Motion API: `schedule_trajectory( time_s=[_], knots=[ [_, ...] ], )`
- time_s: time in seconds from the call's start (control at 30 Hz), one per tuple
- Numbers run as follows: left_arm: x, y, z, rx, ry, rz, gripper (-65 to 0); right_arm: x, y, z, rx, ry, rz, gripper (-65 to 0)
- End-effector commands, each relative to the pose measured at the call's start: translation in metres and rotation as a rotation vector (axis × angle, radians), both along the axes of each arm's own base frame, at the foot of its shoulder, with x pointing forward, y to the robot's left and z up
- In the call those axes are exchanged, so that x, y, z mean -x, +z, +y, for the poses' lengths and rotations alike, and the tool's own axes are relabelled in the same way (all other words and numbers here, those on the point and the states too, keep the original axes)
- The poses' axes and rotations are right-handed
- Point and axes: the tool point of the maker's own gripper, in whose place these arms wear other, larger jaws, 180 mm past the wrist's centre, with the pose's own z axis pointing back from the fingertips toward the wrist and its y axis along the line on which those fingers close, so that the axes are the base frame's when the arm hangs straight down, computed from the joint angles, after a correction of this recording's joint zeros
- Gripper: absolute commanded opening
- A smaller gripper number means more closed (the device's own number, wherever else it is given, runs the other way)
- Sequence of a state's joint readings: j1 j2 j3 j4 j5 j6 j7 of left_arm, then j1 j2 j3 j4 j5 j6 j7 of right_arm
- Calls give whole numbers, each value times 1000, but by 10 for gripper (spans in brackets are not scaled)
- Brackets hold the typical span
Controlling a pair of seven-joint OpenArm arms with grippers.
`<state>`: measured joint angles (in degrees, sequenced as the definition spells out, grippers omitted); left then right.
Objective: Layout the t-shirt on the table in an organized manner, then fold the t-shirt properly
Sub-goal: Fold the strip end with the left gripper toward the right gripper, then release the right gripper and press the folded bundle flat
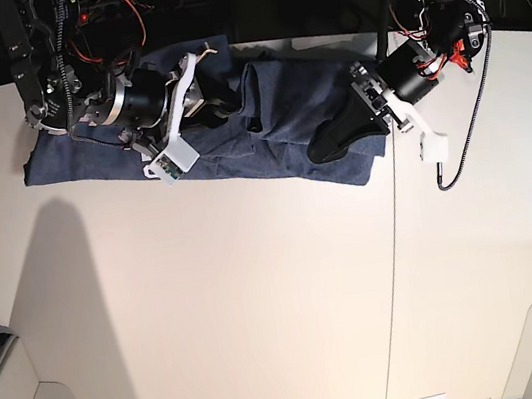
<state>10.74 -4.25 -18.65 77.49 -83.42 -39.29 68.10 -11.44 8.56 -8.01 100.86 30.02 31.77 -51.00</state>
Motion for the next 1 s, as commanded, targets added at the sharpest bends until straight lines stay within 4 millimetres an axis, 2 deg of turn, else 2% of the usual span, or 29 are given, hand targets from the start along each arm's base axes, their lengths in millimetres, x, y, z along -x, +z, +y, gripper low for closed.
schedule_trajectory(
  time_s=[0.0, 0.13, 0.27, 0.33, 0.43, 0.67, 0.73, 0.8, 0.9, 0.97],
  knots=[
    [-7, 12, 2, 15, 15, -48, -358, -11, 14, 4, -41, -10, -48, -492],
    [-7, 12, 4, 9, 14, -47, -358, -34, 39, -10, -40, -57, -140, -492],
    [-8, 11, 11, -8, 19, -48, -358, -63, 78, -43, -16, -155, -283, -491],
    [-8, 11, 16, -16, 27, -48, -358, -73, 97, -66, 9, -223, -347, -474],
    [-9, 11, 24, -21, 50, -49, -358, -80, 109, -106, 83, -315, -379, -313],
    [-10, 11, 30, -24, 67, -51, -358, -84, 127, -210, 188, -556, -414, -301],
    [-10, 11, 30, -25, 67, -51, -358, -82, 127, -234, 184, -606, -399, -301],
    [-10, 11, 30, -24, 67, -51, -358, -79, 115, -252, 159, -649, -345, -300],
    [-10, 11, 30, -24, 67, -51, -358, -69, 83, -263, 92, -684, -206, -300],
    [-10, 11, 30, -24, 67, -51, -358, -61, 61, -262, 38, -695, -105, -300]
  ],
)
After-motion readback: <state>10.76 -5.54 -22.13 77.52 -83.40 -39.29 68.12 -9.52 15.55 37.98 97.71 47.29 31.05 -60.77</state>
